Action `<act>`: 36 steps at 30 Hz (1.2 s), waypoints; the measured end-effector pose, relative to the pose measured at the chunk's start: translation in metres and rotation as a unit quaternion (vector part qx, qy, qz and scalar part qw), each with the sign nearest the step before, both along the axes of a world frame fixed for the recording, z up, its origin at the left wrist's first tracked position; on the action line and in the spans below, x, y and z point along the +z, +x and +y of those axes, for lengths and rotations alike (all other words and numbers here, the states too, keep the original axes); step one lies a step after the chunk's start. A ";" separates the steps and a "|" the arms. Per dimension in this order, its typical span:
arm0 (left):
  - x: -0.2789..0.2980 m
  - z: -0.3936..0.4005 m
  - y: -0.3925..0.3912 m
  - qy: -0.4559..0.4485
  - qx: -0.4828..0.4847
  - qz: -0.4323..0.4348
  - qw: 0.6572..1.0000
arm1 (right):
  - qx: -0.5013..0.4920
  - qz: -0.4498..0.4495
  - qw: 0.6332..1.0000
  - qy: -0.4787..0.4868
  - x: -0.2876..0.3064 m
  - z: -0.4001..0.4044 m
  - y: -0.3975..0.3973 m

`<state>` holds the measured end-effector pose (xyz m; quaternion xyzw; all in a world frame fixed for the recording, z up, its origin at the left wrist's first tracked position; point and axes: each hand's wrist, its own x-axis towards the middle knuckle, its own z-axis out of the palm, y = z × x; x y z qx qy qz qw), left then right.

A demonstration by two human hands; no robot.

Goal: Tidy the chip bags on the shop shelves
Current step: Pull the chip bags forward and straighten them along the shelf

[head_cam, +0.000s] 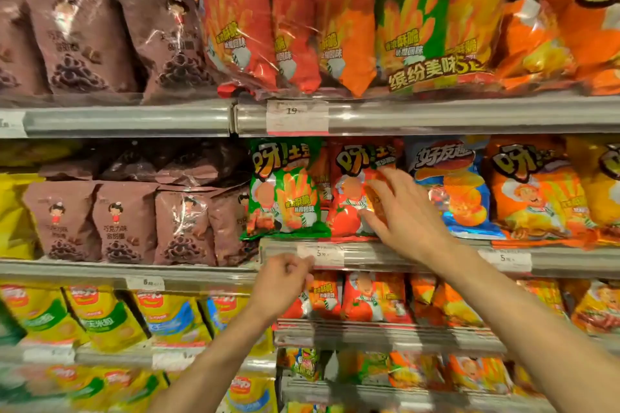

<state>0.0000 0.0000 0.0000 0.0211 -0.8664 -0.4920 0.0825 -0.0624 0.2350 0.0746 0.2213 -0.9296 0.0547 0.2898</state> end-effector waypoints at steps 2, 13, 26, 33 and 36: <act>-0.002 0.004 -0.004 0.050 -0.010 -0.030 0.998 | -0.003 0.004 1.000 0.005 -0.001 -0.001 -0.003; -0.020 -0.003 -0.021 -0.166 0.008 0.208 0.964 | 0.003 0.042 0.999 0.024 -0.021 -0.006 -0.014; -0.026 -0.016 -0.031 -0.169 -0.032 0.260 0.950 | 0.031 0.033 0.999 0.026 -0.029 0.006 -0.022; -0.027 -0.021 -0.033 -0.190 -0.031 0.265 0.945 | 0.037 0.031 0.999 0.023 -0.026 0.012 -0.023; -0.029 -0.026 -0.033 -0.189 -0.025 0.254 0.948 | 0.053 0.044 0.997 -0.018 -0.017 0.003 -0.021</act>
